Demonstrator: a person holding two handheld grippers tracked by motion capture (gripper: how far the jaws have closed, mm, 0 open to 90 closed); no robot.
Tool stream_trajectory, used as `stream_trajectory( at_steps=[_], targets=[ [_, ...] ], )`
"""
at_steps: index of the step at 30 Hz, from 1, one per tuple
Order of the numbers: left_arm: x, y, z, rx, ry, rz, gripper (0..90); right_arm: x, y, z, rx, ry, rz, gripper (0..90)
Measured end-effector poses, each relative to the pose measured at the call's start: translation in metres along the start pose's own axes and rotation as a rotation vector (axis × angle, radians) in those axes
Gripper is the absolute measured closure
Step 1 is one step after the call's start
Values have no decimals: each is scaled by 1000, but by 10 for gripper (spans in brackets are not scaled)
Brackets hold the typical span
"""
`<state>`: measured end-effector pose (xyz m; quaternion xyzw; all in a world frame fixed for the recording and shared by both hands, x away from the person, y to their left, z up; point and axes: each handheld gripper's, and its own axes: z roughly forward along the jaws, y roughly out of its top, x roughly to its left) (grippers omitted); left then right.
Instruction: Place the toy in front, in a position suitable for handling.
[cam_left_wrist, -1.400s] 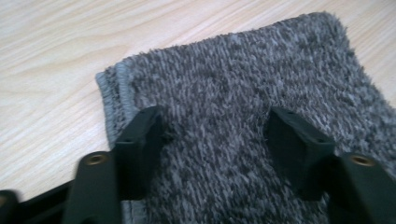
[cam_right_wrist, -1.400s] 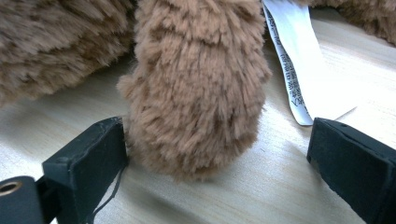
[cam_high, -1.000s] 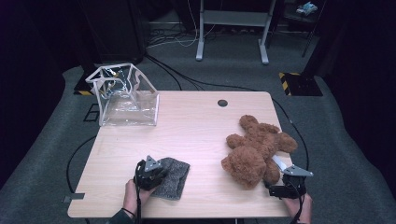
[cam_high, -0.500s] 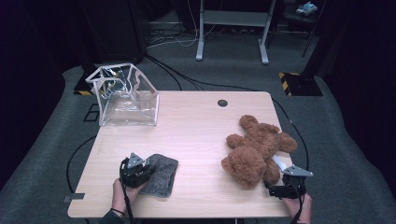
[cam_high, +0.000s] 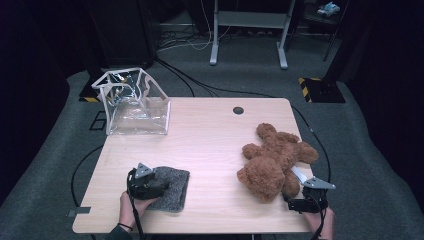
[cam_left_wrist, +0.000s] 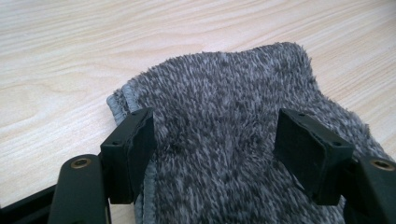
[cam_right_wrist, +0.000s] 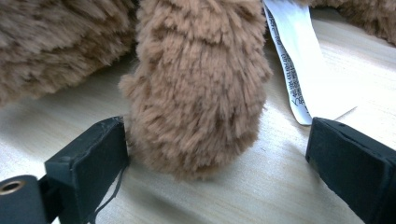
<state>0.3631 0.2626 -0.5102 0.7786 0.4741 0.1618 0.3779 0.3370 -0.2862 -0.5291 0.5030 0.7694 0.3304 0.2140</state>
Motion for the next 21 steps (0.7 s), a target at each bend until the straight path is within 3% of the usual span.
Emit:
stream_trajectory(
  at_steps=[3,6,9,13,14,21],
  targets=[
    [1,-1,5,18,5,3,266,1,1,-2,3,22,-13,67],
    [1,-3,7,20,7,9,257,1,2,-12,-36,49,17,64],
    [1,-5,8,21,12,17,252,3,10,-28,-94,52,6,71],
    [-1,-7,10,15,25,30,238,9,40,-48,-150,54,-38,80],
    [-1,-8,11,15,28,32,238,9,40,-48,-150,54,-38,80],
    [-5,-16,11,-30,57,52,237,15,92,-51,-179,85,-94,137]
  ],
)
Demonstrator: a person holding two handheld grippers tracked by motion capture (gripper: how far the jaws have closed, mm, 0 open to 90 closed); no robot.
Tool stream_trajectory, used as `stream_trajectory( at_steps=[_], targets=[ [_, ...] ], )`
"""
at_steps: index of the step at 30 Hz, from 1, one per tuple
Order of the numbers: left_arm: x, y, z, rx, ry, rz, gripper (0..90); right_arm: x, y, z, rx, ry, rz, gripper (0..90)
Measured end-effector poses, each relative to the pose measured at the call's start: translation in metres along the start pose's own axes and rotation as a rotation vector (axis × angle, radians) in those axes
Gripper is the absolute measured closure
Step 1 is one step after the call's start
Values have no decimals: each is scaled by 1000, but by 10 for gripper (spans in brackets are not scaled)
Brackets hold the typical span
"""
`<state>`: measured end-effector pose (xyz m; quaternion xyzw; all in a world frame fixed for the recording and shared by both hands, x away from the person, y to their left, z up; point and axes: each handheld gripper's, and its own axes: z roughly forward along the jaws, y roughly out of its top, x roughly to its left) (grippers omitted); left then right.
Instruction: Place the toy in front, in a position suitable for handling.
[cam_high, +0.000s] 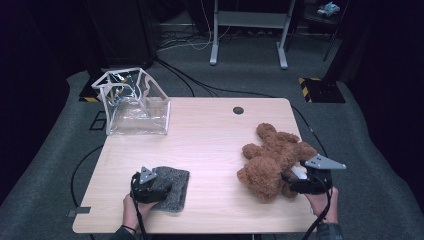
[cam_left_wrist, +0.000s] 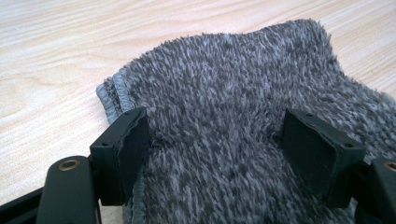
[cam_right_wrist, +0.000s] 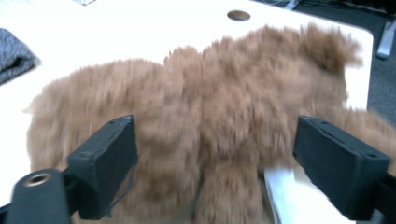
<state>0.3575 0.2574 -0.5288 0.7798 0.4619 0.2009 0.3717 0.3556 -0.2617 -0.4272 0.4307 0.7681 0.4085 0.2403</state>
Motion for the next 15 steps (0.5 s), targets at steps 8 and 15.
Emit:
stream_trajectory(
  at_steps=[8,15],
  targets=[
    [-1,0,0,-5,7,3,237,-9,36,43,135,36,-13,264],
    [0,0,0,10,2,22,238,-8,35,65,229,36,10,407]
  ],
)
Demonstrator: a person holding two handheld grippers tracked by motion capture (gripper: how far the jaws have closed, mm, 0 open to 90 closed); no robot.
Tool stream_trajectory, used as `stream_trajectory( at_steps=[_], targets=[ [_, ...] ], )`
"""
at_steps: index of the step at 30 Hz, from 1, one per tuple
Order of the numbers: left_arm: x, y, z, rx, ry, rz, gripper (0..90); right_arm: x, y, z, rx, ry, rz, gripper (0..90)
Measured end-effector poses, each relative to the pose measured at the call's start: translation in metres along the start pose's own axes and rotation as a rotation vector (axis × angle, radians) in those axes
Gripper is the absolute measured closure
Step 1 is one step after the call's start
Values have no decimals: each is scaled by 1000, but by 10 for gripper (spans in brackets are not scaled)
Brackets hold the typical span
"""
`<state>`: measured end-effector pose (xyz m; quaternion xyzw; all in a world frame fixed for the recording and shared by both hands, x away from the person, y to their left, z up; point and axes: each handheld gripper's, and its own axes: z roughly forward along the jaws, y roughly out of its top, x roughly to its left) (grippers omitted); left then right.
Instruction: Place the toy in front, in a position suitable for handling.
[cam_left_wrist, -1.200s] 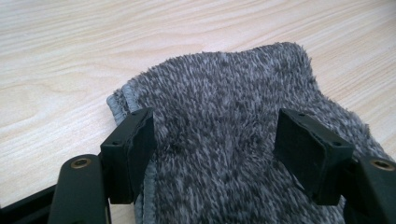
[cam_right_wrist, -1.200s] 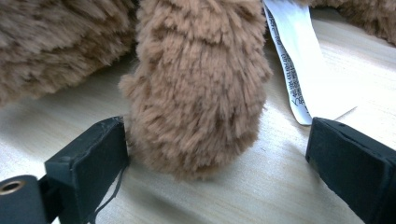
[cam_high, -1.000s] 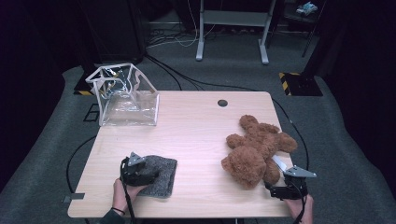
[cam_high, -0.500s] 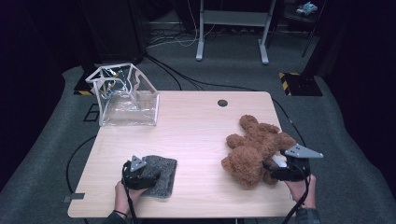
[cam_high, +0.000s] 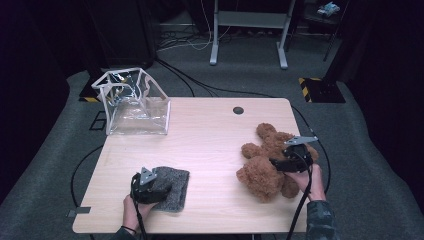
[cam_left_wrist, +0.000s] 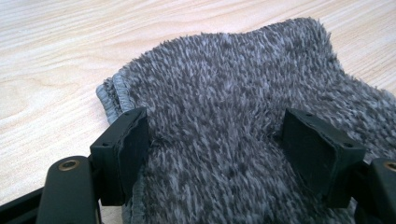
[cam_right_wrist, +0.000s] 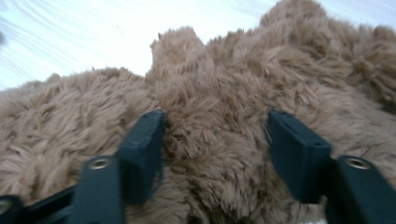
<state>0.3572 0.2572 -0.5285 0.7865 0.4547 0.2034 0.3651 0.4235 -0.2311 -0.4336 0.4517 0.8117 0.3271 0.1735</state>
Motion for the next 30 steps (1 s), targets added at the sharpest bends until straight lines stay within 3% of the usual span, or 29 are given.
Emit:
stream_trajectory(
  at_steps=[8,9,14,22,24,30],
  targets=[
    [0,0,0,-1,0,-1,238,1,-7,7,19,-3,8,702],
    [0,0,0,-1,0,-1,237,2,-9,9,-1,-4,15,764],
    [0,0,0,-3,0,-3,238,6,-8,4,-34,-31,-5,826],
    [0,0,0,-7,1,-4,239,13,6,-8,-57,-79,-35,848],
    [0,-1,1,-14,6,-5,239,16,12,-12,-70,-100,-15,852],
    [0,-1,1,-14,6,-5,239,18,27,-22,-87,-124,-16,857]
  ],
)
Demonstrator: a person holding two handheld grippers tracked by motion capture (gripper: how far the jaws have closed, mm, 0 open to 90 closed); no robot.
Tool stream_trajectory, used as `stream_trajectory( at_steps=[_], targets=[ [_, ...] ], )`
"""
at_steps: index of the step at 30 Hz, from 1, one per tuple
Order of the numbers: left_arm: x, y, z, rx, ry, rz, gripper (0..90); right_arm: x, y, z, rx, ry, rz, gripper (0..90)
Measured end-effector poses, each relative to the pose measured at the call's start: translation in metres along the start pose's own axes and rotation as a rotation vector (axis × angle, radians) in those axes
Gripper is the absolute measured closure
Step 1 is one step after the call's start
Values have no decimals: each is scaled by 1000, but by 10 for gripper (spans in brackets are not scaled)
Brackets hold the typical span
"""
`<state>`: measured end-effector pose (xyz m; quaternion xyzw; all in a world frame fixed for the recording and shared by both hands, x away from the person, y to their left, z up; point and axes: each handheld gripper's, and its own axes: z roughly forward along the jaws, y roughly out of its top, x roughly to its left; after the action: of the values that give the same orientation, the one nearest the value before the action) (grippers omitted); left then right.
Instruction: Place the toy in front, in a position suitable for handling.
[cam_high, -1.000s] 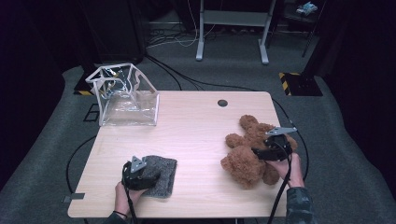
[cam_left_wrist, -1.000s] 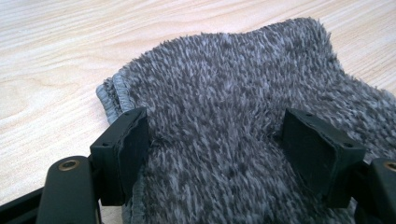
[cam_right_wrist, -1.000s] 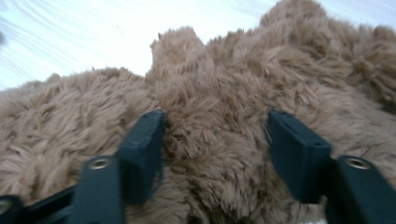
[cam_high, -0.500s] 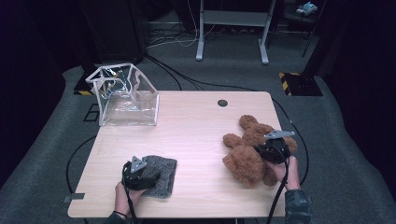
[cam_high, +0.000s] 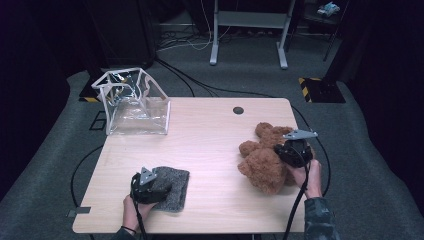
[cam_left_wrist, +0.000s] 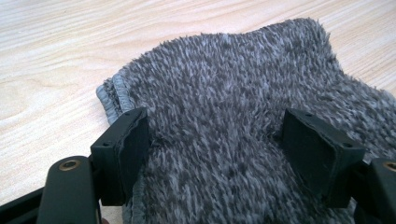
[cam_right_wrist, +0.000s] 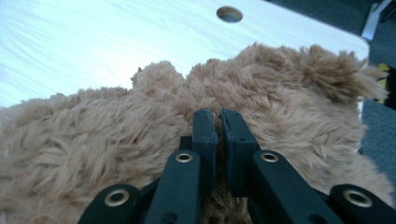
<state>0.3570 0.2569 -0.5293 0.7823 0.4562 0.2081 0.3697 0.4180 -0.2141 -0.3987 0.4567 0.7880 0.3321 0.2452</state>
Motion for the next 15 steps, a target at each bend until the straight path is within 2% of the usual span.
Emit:
stream_trajectory(
  at_steps=[7,9,15],
  targets=[
    [0,0,0,2,-2,-3,239,6,19,-10,-40,-24,-9,860],
    [0,0,0,2,-2,-3,239,13,27,-14,-54,-34,8,862],
    [0,0,0,1,-3,-4,239,20,39,-18,-79,-43,5,864]
  ],
)
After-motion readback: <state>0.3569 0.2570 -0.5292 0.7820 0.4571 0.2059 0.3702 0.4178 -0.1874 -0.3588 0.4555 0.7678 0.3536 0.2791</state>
